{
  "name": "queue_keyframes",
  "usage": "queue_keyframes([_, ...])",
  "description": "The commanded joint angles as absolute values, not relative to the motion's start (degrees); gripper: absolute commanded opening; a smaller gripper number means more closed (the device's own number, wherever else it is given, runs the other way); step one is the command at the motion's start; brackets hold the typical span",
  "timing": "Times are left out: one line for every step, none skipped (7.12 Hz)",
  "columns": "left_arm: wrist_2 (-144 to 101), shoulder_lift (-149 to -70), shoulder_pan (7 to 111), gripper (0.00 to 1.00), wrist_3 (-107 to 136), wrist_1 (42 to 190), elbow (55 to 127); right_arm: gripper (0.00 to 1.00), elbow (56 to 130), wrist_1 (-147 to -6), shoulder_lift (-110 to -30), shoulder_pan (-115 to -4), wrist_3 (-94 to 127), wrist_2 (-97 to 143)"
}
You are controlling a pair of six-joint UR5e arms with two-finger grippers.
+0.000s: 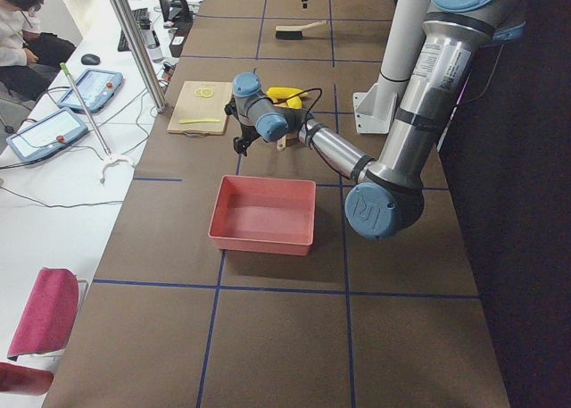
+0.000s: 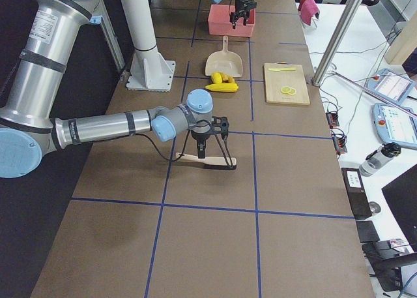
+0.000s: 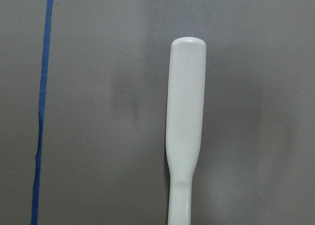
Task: Sweep and dump trash into bin
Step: 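Reach the left gripper to the dustpan handle while the right grasps the brush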
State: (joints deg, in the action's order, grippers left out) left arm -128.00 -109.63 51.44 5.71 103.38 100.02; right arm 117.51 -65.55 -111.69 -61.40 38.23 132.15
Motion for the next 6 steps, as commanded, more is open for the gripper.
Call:
queue_keyframes([-126.3,-110.3,50.4,1.0,6.0,103.5,99.8,0.99,116.6,-55.8,-115.1,-52.6,52.4,124.4])
queue_keyframes([-125.3,-110.3,50.0,1.0,6.0,103.5,99.8,0.99,116.2,-55.5,-114.8,-47.7,58.8,120.9])
queue_keyframes([-125.2,-110.4,49.9,1.0,6.4,103.6,99.8,0.99,116.2,-54.8,-114.8,-43.4,61.2,117.1])
queue_keyframes([-125.2,-110.4,49.9,1.0,6.3,103.7,99.6,0.99,114.5,-52.7,-114.9,-41.5,61.3,116.5])
queue_keyframes([-125.2,-110.4,49.9,1.0,6.3,103.7,99.6,0.98,112.7,-50.9,-115.0,-41.3,61.3,116.1])
queue_keyframes([-125.2,-110.7,49.1,1.0,6.9,103.7,99.6,0.98,112.0,-50.6,-115.1,-41.3,61.7,116.1])
